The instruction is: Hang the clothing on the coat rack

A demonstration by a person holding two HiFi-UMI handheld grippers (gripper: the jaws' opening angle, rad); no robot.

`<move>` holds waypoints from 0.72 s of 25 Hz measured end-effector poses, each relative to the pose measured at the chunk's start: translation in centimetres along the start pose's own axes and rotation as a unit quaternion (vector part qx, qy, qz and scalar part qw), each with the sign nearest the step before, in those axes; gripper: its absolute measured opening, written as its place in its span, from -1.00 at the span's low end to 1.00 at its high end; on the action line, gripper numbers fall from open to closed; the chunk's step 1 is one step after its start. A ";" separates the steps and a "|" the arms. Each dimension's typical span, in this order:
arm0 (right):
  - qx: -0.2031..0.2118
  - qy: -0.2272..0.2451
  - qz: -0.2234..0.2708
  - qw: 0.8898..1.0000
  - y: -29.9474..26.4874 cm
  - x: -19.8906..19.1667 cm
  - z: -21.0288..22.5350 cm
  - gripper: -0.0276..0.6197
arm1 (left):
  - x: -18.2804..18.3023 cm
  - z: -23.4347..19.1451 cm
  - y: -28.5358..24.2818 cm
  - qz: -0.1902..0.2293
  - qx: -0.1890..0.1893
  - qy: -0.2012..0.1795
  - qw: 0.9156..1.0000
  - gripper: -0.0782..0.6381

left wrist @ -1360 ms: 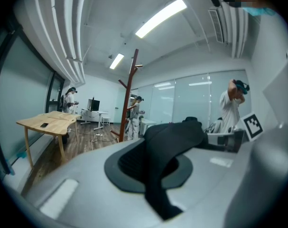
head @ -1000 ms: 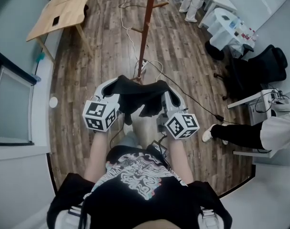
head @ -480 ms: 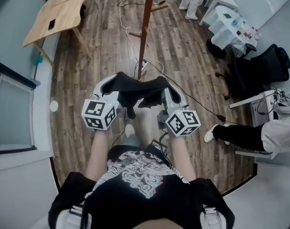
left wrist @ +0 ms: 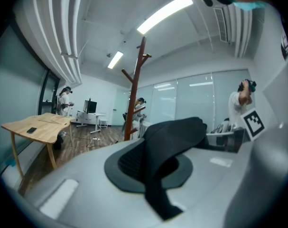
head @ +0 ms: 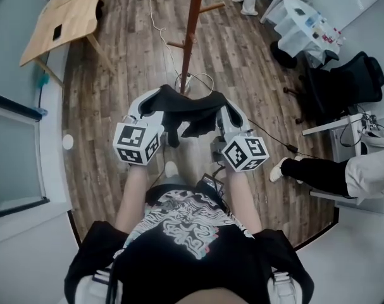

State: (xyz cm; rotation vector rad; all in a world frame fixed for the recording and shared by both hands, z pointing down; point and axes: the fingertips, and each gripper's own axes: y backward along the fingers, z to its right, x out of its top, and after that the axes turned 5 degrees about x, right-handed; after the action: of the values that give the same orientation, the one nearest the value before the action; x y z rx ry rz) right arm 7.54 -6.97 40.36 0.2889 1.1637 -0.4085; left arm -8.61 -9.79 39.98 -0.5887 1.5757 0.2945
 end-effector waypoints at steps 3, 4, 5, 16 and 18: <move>-0.007 0.001 0.004 1.000 -1.6 0.1 0.7 -0.89 | 0.1 -1.5 -1.5 -0.002 -0.005 0.001 1.000 -0.76; -0.009 0.000 0.004 1.000 -2.2 0.0 0.9 -0.89 | 0.1 -2.1 -2.0 -0.003 -0.005 0.004 1.000 -0.76; -0.012 -0.002 0.004 1.000 -2.8 -0.1 1.1 -0.89 | 0.0 -2.6 -2.4 -0.004 -0.006 0.007 1.000 -0.76; -0.047 -0.003 0.023 0.999 -5.5 0.6 3.2 -0.89 | -0.3 -3.9 -6.4 -0.016 -0.039 0.006 0.999 -0.76; -0.051 -0.005 0.028 0.998 -5.8 0.8 3.1 -0.89 | 0.2 -4.3 -6.6 -0.013 -0.043 0.003 0.999 -0.76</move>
State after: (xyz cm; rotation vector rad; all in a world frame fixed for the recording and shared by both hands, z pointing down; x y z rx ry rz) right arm 7.74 -13.53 40.72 0.2296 1.1606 -0.3005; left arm -8.72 -17.59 41.32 -0.6772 1.5663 0.3424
